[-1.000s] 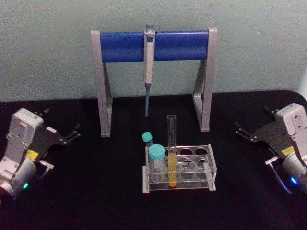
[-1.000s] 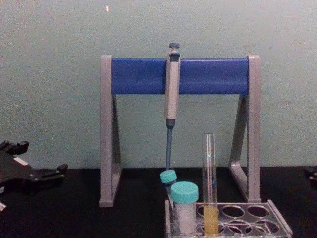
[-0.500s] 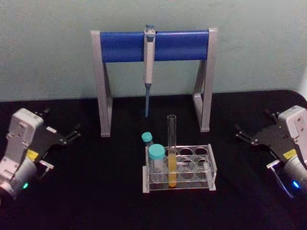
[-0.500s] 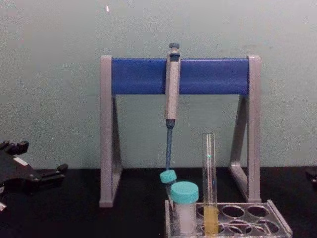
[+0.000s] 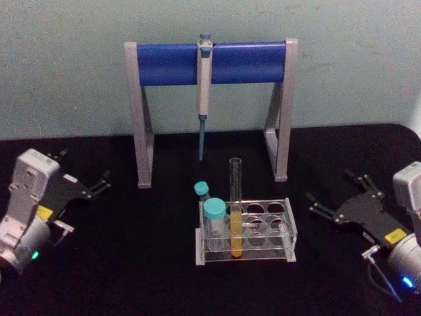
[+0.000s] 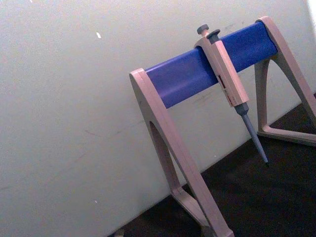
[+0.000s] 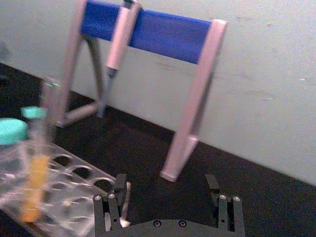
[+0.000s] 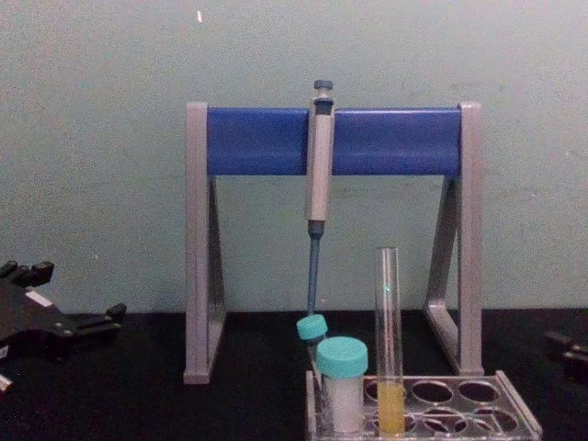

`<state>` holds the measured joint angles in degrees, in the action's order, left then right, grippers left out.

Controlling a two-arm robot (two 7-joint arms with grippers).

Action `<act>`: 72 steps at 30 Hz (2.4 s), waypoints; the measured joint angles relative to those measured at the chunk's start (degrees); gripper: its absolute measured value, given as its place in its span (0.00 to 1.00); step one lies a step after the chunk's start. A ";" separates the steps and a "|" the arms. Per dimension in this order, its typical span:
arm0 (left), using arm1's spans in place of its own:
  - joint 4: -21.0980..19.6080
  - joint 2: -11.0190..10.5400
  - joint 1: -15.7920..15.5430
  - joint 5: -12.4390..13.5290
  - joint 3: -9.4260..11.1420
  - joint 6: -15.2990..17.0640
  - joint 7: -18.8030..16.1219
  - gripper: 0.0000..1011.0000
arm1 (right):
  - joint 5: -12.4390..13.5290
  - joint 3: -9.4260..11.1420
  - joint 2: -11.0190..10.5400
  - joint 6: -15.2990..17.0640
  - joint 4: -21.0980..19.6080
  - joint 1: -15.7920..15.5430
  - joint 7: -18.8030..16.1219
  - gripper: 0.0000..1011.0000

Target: Pick up the test tube from the test tube rack, shake it, then place it back into the test tube rack.

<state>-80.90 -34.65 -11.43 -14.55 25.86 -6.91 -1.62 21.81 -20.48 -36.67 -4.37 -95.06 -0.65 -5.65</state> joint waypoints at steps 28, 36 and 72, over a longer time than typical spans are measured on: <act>0.00 0.00 0.00 0.00 0.00 0.00 0.00 0.99 | 8.28 -3.21 6.59 8.74 -0.09 5.98 -17.82 0.99; 0.00 0.00 0.00 0.00 0.00 0.00 0.00 0.99 | 7.26 -4.38 8.94 9.64 3.40 9.74 -19.38 0.99; 0.00 0.00 0.00 0.00 0.00 0.00 0.00 0.99 | 5.36 -6.04 12.13 9.59 9.66 14.99 -21.20 0.99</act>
<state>-80.90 -34.65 -11.43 -14.55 25.87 -6.91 -1.62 27.17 -26.52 -24.54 5.22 -85.40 14.34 -26.84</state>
